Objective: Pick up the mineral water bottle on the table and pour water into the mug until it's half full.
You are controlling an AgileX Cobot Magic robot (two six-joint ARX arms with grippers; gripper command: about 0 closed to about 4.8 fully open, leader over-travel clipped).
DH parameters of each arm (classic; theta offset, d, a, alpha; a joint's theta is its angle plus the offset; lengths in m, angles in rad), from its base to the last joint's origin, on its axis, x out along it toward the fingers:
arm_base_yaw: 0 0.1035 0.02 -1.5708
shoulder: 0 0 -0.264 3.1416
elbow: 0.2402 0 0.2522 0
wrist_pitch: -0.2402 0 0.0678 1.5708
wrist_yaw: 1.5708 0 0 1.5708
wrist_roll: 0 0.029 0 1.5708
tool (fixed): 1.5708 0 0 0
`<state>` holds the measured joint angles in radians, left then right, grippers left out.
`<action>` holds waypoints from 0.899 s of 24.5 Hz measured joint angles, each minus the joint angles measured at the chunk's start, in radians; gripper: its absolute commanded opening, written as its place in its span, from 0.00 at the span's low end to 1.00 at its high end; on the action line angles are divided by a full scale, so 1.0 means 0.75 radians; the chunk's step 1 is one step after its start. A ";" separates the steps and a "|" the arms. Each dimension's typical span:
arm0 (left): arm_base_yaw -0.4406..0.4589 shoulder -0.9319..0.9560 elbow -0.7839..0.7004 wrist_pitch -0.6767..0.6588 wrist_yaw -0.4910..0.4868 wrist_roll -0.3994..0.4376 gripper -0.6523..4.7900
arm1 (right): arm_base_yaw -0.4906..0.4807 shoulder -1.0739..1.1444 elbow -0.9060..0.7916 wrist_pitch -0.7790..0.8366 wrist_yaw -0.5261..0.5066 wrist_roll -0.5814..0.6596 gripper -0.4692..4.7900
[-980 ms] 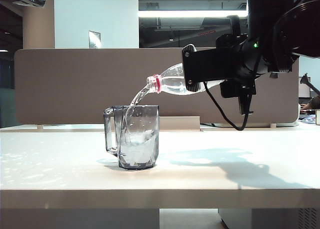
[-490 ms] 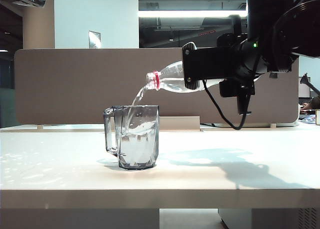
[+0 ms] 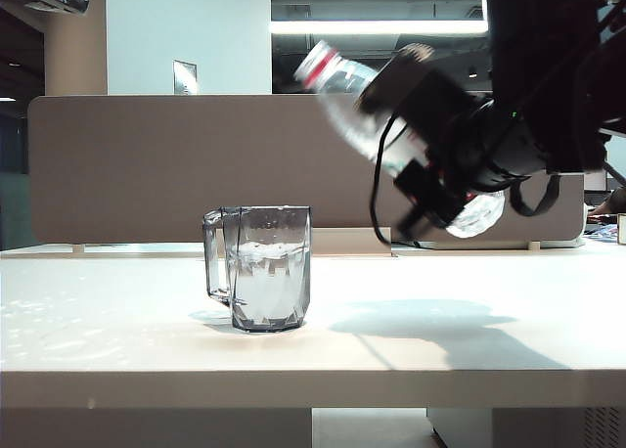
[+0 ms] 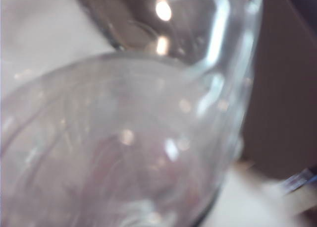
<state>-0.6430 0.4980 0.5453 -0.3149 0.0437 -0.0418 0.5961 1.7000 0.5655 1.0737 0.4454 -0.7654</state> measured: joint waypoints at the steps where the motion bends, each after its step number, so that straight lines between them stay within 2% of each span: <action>1: 0.000 0.000 0.000 0.000 0.000 0.000 0.11 | -0.001 -0.001 -0.009 0.023 0.000 0.144 0.48; 3: 0.000 0.000 0.000 0.000 0.000 0.000 0.11 | -0.001 -0.001 -0.035 0.042 -0.065 0.567 0.48; 7: 0.000 0.000 0.000 0.000 0.000 0.000 0.11 | 0.000 0.000 -0.041 0.037 -0.117 0.860 0.48; 11: 0.000 0.000 0.000 0.000 0.000 0.000 0.11 | -0.001 0.029 -0.040 0.049 -0.139 0.996 0.48; 19: 0.000 0.000 0.000 0.000 0.000 0.000 0.11 | 0.000 0.200 -0.041 0.149 -0.182 1.068 0.48; 22: 0.000 0.000 0.000 0.000 0.000 0.000 0.11 | -0.001 0.267 -0.040 0.276 -0.184 1.095 0.48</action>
<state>-0.6430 0.4980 0.5453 -0.3149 0.0437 -0.0418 0.5957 1.9003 0.5354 1.2808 0.3073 0.0555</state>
